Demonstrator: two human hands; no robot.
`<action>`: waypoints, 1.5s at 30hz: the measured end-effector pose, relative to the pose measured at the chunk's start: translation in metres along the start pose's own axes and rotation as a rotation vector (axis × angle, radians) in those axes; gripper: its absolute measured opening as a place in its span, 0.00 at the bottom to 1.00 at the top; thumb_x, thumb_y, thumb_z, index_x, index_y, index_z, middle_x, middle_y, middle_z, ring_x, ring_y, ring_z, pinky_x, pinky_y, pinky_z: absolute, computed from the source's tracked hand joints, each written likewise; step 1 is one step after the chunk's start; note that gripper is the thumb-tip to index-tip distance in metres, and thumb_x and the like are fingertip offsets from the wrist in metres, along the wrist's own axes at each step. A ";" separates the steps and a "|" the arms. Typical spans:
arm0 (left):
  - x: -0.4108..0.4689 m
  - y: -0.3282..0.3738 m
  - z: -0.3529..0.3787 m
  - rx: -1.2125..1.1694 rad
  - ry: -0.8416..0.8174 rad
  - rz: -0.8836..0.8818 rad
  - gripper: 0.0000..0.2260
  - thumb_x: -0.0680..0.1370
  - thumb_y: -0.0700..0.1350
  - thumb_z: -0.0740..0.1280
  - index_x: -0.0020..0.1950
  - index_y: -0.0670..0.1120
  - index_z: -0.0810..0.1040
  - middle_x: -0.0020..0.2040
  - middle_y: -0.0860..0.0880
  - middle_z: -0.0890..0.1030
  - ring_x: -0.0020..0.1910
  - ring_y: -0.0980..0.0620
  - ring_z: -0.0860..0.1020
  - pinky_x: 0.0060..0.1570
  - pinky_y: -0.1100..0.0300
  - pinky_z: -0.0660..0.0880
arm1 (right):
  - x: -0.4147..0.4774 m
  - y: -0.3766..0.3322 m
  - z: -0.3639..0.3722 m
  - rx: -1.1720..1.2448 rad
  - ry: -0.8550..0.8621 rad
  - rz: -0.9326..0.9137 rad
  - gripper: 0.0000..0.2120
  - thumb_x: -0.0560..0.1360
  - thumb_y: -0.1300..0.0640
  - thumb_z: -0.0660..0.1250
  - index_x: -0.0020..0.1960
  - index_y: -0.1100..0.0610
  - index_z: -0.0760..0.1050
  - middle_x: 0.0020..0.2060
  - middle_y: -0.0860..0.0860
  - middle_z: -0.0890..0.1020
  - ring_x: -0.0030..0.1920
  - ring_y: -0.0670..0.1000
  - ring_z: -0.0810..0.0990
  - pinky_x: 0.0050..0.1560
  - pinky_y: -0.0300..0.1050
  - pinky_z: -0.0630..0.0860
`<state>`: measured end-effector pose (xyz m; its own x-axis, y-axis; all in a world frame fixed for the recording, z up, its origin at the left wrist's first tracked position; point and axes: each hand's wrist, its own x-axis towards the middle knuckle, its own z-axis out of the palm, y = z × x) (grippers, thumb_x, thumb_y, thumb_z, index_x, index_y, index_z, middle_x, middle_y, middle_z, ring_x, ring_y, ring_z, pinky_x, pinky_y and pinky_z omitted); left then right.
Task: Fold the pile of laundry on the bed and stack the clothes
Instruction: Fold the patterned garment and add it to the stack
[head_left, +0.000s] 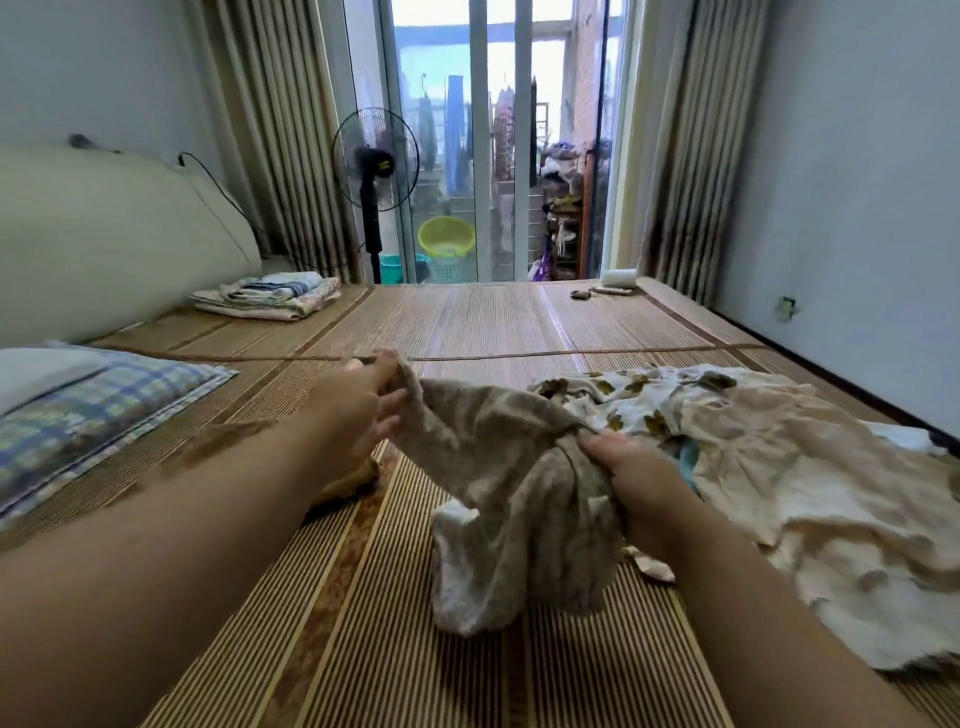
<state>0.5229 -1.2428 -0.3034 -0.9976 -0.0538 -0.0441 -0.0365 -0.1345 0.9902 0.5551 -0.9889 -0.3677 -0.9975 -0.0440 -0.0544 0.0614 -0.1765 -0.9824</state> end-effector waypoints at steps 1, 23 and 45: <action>-0.007 -0.012 0.004 0.100 -0.018 -0.003 0.26 0.80 0.51 0.62 0.73 0.38 0.63 0.68 0.38 0.72 0.63 0.42 0.75 0.64 0.44 0.72 | 0.001 -0.004 0.002 0.084 0.010 0.012 0.11 0.81 0.59 0.60 0.56 0.62 0.77 0.44 0.59 0.85 0.44 0.56 0.85 0.43 0.51 0.82; -0.001 -0.136 0.041 0.501 0.404 0.134 0.22 0.75 0.41 0.67 0.69 0.48 0.69 0.60 0.47 0.74 0.59 0.46 0.76 0.56 0.55 0.71 | -0.026 0.074 -0.044 -1.244 0.197 -0.617 0.16 0.72 0.48 0.70 0.59 0.48 0.80 0.43 0.49 0.77 0.44 0.49 0.74 0.44 0.53 0.80; -0.069 -0.149 -0.006 1.271 -0.193 0.496 0.25 0.73 0.45 0.64 0.68 0.60 0.64 0.62 0.51 0.72 0.54 0.48 0.78 0.49 0.53 0.78 | -0.043 0.075 -0.027 -1.460 0.124 -0.505 0.19 0.69 0.50 0.67 0.60 0.44 0.74 0.44 0.49 0.84 0.44 0.52 0.83 0.42 0.46 0.77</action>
<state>0.5979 -1.2248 -0.4483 -0.9104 0.3205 0.2615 0.3976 0.8524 0.3395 0.6017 -0.9732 -0.4440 -0.9048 -0.1854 0.3833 -0.2822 0.9352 -0.2138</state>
